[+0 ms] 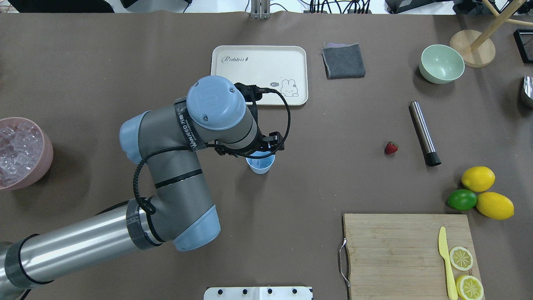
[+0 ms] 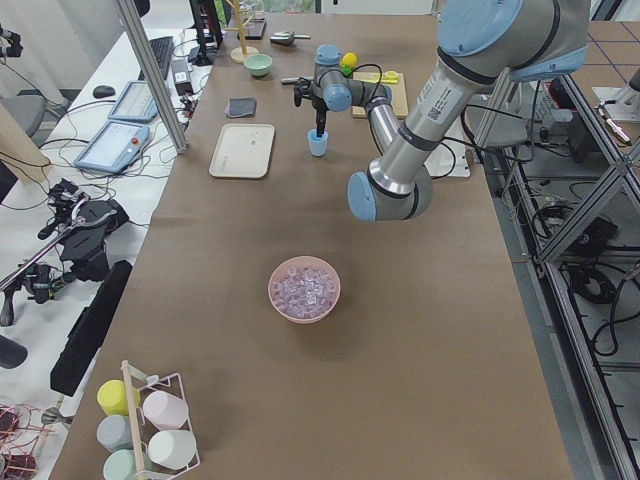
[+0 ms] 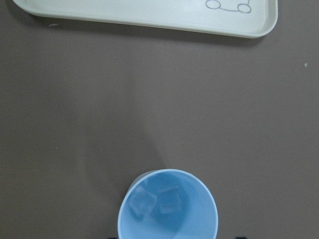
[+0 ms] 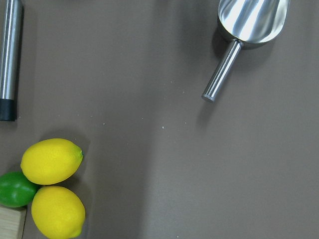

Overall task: Mash ice and strawberries in cup
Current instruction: 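Move the left gripper back over the pink ice bowl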

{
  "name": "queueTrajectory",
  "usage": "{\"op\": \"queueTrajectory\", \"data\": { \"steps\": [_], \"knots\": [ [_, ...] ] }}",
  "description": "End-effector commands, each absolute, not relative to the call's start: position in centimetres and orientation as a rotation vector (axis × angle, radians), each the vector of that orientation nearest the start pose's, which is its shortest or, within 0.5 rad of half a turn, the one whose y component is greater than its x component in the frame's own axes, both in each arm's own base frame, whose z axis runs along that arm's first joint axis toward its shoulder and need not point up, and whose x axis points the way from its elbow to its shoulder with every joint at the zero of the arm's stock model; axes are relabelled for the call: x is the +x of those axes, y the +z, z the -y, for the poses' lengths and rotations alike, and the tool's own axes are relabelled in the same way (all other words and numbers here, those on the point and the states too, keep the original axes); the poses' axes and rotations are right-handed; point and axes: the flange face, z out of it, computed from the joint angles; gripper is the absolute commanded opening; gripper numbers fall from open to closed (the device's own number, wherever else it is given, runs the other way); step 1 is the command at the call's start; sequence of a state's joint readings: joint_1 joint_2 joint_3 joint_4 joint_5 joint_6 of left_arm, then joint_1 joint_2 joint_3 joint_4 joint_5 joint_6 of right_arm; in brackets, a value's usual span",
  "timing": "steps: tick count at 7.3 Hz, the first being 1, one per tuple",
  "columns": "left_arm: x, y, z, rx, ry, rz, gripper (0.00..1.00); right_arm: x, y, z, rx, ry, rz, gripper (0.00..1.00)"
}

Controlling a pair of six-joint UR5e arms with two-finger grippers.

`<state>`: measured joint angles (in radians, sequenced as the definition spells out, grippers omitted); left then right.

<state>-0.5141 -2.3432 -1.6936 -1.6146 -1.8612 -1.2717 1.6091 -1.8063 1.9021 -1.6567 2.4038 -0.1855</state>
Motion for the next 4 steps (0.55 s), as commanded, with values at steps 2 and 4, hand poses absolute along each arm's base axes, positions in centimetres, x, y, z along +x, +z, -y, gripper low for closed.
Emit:
{"op": "queueTrajectory", "data": {
  "steps": [2,4],
  "knots": [
    [40.1,20.0,43.2,0.191,0.09,-0.87,0.97,7.1,58.3,40.6,0.138,-0.157,0.829,1.0],
    [34.1,27.5,44.3,0.25,0.223,-0.773,0.98,6.5,57.0,42.0,0.159,-0.177,0.838,1.0]
  ]
}}
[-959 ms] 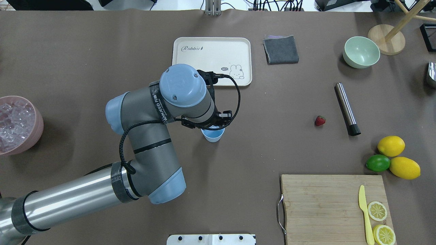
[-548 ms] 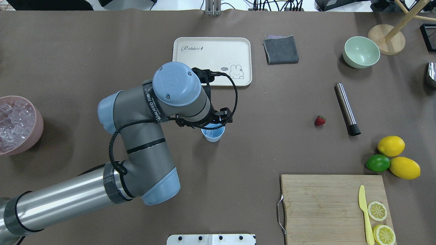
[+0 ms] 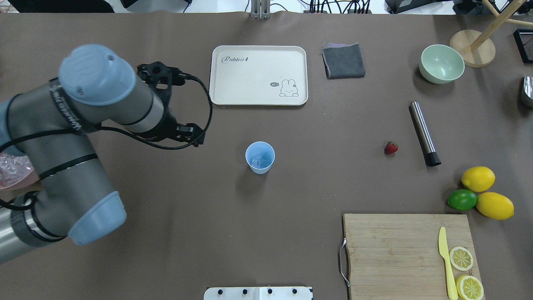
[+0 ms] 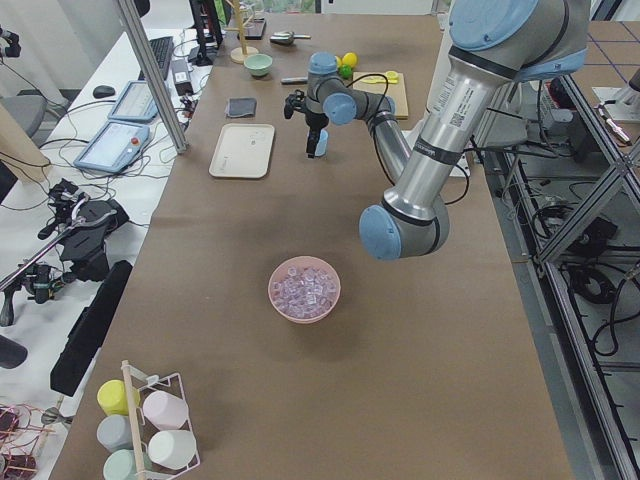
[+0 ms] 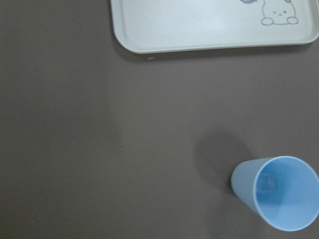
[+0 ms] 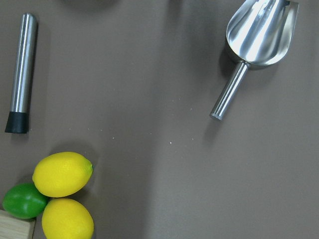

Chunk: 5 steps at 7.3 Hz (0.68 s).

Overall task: Mash ice and strawberries in cup
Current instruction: 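Move the left gripper back over the pink ice bowl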

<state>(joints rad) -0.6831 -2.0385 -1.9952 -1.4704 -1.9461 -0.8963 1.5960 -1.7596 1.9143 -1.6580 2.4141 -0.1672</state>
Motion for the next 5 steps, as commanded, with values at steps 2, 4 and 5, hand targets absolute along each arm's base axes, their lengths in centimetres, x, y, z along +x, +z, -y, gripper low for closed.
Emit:
{"op": "queueTrajectory", "data": {
  "steps": [2,4,5],
  "knots": [
    [25.5,38.1,44.3,0.269,0.34,-0.788,0.98,6.0,56.4,42.3,0.166,-0.192,0.85,1.0],
    [17.1,47.5,41.3,0.207,0.311,-0.871,0.98,4.5,54.1,44.5,0.175,-0.193,0.855,1.0],
    [14.0,50.2,40.2,0.211,0.314,-0.864,0.97,3.3,53.2,45.5,0.173,-0.199,0.858,1.0]
  ]
}}
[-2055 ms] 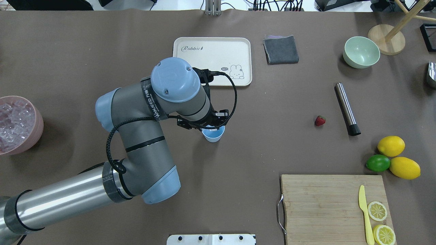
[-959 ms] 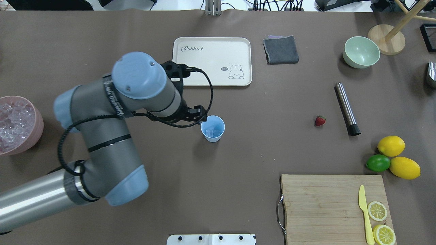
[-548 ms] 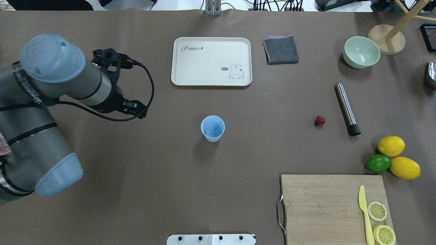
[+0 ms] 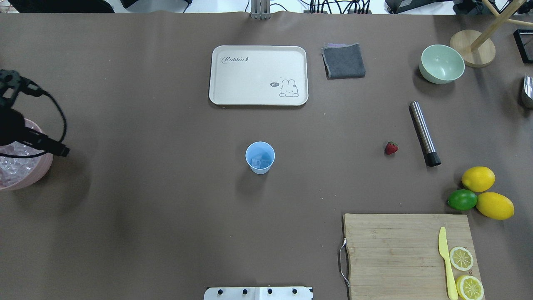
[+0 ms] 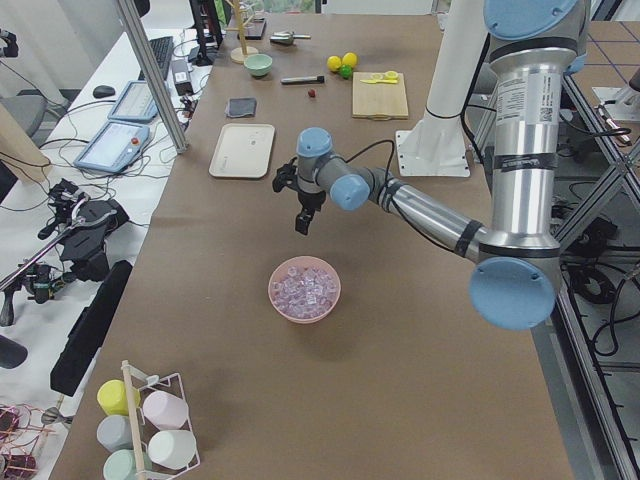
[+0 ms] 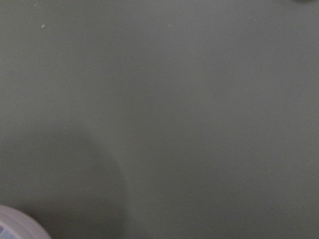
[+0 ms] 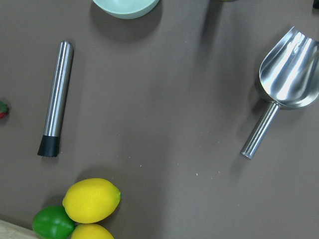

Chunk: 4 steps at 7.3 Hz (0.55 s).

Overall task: Mash ice and strawberries in cup
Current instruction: 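Move the left gripper back over the pink ice bowl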

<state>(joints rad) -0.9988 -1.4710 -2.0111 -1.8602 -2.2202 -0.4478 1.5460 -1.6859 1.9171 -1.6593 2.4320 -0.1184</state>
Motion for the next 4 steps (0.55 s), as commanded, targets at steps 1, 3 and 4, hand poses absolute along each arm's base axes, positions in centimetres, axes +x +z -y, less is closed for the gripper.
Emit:
{"op": "queueTrajectory", "data": {
  "steps": [1,3,4],
  "knots": [
    [13.0,52.2,39.5,0.185,0.304,-0.848,0.97,2.6,53.0,45.7,0.168,-0.209,0.859,1.0],
    [13.1,55.9,39.6,0.128,0.282,-0.827,0.88,2.5,52.9,45.6,0.168,-0.212,0.869,1.0],
    [13.5,57.1,40.1,0.125,0.284,-0.826,0.88,2.5,52.8,45.6,0.17,-0.214,0.872,1.0]
  ]
}}
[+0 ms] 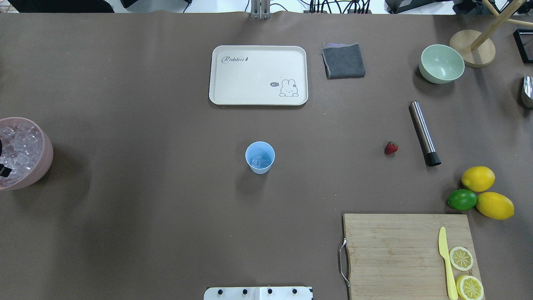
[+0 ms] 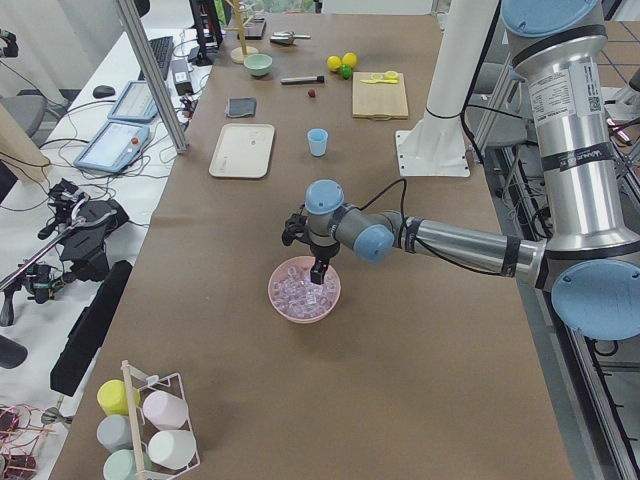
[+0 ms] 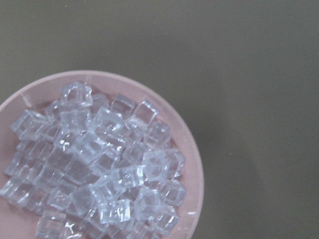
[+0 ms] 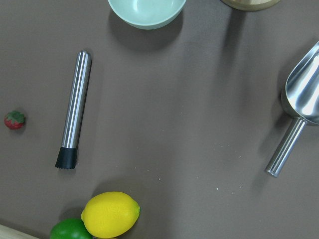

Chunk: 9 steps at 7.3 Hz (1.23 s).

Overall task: Mash ice and strawberries in cup
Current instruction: 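Lower the left gripper into the bowl and grasp another ice cube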

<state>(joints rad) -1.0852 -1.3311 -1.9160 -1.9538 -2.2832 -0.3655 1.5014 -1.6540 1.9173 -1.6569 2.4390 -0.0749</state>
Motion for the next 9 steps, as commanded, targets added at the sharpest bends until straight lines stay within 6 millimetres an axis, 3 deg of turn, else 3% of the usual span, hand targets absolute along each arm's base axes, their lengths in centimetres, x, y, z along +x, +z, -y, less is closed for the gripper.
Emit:
{"op": "queueTrajectory", "data": {
  "steps": [1,3,4,7,8,9],
  "knots": [
    [13.7,58.0,40.5,0.118,0.282,-0.825,0.88,2.5,52.8,45.6,0.17,-0.213,0.873,1.0],
    [14.3,59.5,41.6,0.092,0.274,-0.823,0.8,2.5,52.8,45.6,0.17,-0.214,0.873,1.0],
    [14.6,59.3,41.3,0.065,0.274,-0.863,0.68,2.5,52.8,45.6,0.17,-0.214,0.873,1.0],
    [14.9,60.0,41.8,0.051,0.271,-0.866,0.66,2.6,52.9,45.5,0.17,-0.214,0.873,1.0],
    [15.0,60.0,41.8,0.051,0.273,-0.866,0.57,2.6,53.1,45.3,0.167,-0.212,0.873,1.0],
    [15.3,59.4,42.3,0.059,0.276,-0.871,0.55,2.6,53.1,45.2,0.166,-0.212,0.873,1.0]
  ]
}}
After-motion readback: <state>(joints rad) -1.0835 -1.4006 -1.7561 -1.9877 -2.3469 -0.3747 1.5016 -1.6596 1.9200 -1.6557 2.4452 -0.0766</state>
